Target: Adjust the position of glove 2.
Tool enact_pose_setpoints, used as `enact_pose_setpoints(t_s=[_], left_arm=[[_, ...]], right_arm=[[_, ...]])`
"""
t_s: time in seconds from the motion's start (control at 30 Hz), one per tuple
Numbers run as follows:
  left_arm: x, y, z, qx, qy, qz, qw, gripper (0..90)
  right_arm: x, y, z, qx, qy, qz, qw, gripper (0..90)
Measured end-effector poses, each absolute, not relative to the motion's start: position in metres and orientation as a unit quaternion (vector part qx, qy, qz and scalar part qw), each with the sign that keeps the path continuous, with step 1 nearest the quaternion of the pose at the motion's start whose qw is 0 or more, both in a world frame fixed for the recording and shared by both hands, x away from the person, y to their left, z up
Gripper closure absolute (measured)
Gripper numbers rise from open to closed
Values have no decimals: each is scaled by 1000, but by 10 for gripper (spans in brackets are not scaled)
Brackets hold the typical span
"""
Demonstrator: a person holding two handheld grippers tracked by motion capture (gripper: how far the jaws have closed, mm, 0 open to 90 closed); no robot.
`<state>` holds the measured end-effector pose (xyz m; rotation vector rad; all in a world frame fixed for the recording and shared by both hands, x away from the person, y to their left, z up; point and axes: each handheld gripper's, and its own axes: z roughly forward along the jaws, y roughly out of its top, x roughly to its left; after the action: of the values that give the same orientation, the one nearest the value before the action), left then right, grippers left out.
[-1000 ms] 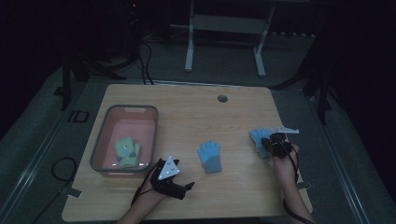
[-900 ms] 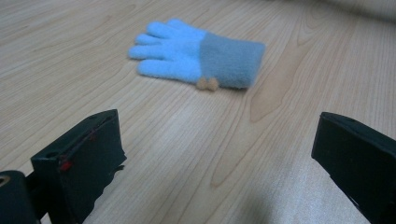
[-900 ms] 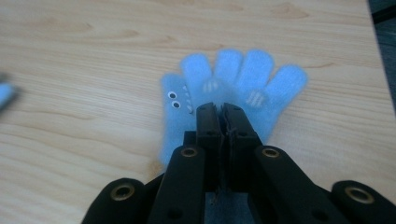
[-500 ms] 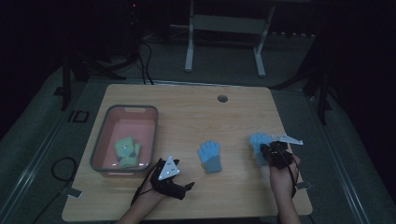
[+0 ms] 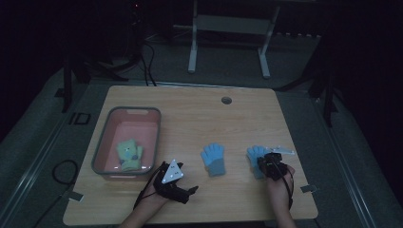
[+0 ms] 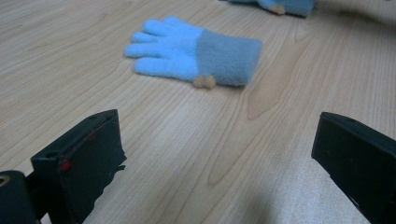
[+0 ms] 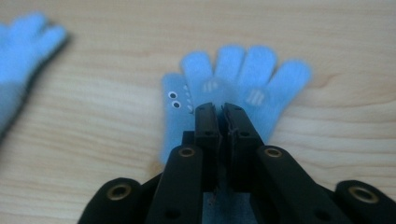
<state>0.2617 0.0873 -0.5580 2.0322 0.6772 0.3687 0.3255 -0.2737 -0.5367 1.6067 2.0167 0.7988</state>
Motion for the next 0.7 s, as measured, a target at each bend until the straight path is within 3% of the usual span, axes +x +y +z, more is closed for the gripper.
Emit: enact_pose_setpoints(t_s=[0.47,0.7], left_arm=[[261,88,-558,829,273,149,465,23],[261,87,-558,829,272,148,465,23]], right_arm=[[336,-277,-537,544,759,289,209,660],[347,-295,-526,489,793,316,181,644]])
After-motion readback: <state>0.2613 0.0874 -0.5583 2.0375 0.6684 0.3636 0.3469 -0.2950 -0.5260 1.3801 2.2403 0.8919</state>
